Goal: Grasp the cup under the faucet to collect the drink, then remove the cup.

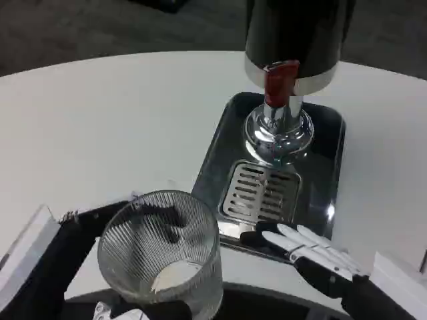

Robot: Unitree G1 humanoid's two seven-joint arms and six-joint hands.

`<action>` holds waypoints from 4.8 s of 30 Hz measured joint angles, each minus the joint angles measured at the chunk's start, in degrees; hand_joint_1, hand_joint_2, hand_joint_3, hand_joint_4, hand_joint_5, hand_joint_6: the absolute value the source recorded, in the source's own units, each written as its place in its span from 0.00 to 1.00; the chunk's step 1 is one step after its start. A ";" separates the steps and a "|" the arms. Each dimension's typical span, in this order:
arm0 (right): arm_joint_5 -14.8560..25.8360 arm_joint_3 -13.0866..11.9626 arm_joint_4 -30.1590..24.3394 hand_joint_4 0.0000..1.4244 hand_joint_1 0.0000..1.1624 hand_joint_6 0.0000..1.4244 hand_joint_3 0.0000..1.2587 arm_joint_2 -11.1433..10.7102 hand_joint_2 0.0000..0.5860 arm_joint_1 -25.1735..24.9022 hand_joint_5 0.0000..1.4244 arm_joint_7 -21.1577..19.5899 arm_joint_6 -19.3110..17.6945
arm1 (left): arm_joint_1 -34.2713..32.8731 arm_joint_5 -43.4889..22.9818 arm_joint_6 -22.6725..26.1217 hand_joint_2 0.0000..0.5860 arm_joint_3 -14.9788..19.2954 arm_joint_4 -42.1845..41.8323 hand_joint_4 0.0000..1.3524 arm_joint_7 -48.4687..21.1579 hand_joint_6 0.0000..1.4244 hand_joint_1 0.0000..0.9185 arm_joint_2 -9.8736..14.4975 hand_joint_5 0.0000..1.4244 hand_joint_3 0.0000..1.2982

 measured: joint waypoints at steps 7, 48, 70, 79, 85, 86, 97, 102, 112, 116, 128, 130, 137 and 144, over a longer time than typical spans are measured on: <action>0.00 0.38 0.00 0.04 0.45 0.00 0.10 0.25 0.78 0.02 0.00 0.00 0.21 | -0.75 0.00 0.20 0.22 -0.55 0.00 0.64 0.00 0.39 0.32 0.00 0.70 0.60; -1.45 1.05 -0.03 0.05 0.43 0.00 0.11 1.61 0.79 -0.37 0.00 -0.27 1.79 | -13.81 5.62 -2.43 0.22 3.11 15.90 0.64 3.71 0.39 0.32 2.37 0.69 0.60; -1.45 0.22 -0.12 0.05 0.43 0.00 0.12 2.92 0.79 1.84 0.00 -1.41 1.21 | -37.68 17.48 -8.34 0.23 -8.67 50.19 0.64 14.28 0.40 0.33 3.90 0.69 0.60; -1.56 -0.16 -0.12 0.05 0.43 0.00 0.12 3.74 0.79 2.87 0.00 -1.56 0.67 | -48.90 21.48 -9.22 0.23 -14.79 64.05 0.64 21.74 0.40 0.33 3.45 0.69 0.60; -1.57 -0.37 -0.12 0.05 0.43 0.00 0.12 3.85 0.79 3.83 0.00 -1.68 0.52 | -56.21 24.54 -9.05 0.23 -18.99 71.45 0.64 26.11 0.40 0.33 2.00 0.69 0.60; -1.57 -0.41 -0.12 0.05 0.43 0.00 0.12 3.89 0.79 4.01 0.00 -1.75 0.52 | -57.13 24.66 -9.06 0.23 -19.51 72.15 0.64 26.77 0.40 0.33 1.74 0.69 0.60; -1.57 -0.46 -0.12 0.06 0.43 0.00 0.12 4.07 0.79 4.50 0.00 -2.17 0.51 | -63.80 26.64 -8.59 0.23 -24.32 77.54 0.64 29.97 0.40 0.33 -0.31 0.69 0.60; -1.56 -0.55 -0.12 0.06 0.43 0.00 0.12 4.11 0.79 4.58 0.00 -2.22 0.51 | -65.25 26.88 -8.10 0.23 -26.12 77.85 0.64 30.00 0.40 0.33 -1.81 0.69 0.60; -1.42 -1.26 -0.12 0.06 0.43 0.00 0.12 4.54 0.79 5.46 0.00 -2.43 0.50 | -66.61 27.07 -5.84 0.23 -28.41 78.09 0.64 30.04 0.40 0.33 -2.73 0.69 0.60; -1.36 -1.36 -0.12 0.06 0.43 0.00 0.12 4.55 0.79 5.50 0.00 -2.43 0.50 | -67.35 27.05 -4.92 0.23 -28.93 78.10 0.64 30.01 0.40 0.33 -2.87 0.69 0.60; -1.26 -1.49 -0.12 0.06 0.43 0.00 0.12 4.72 0.79 5.85 0.00 -2.45 0.50 | -67.56 26.82 -4.85 0.21 -29.71 78.10 0.63 29.81 0.39 0.30 -2.86 0.69 0.60; -1.25 -1.47 -0.12 0.06 0.43 0.00 0.12 4.80 0.79 5.85 0.00 -2.46 0.50 | -67.59 26.82 -4.85 0.19 -29.79 78.10 0.63 29.77 0.39 0.29 -2.86 0.69 0.61; -1.16 -1.46 -0.12 0.06 0.43 0.00 0.13 4.99 0.79 5.85 0.00 -2.63 0.50 | -67.64 26.83 -4.45 0.18 -29.91 78.01 0.62 29.78 0.38 0.28 -2.85 0.69 0.60; -1.13 -1.46 -0.12 0.06 0.43 0.00 0.13 5.14 0.79 5.85 0.00 -2.83 0.50 | -67.75 26.79 -4.04 0.17 -29.92 77.96 0.60 29.78 0.37 0.27 -2.85 0.68 0.59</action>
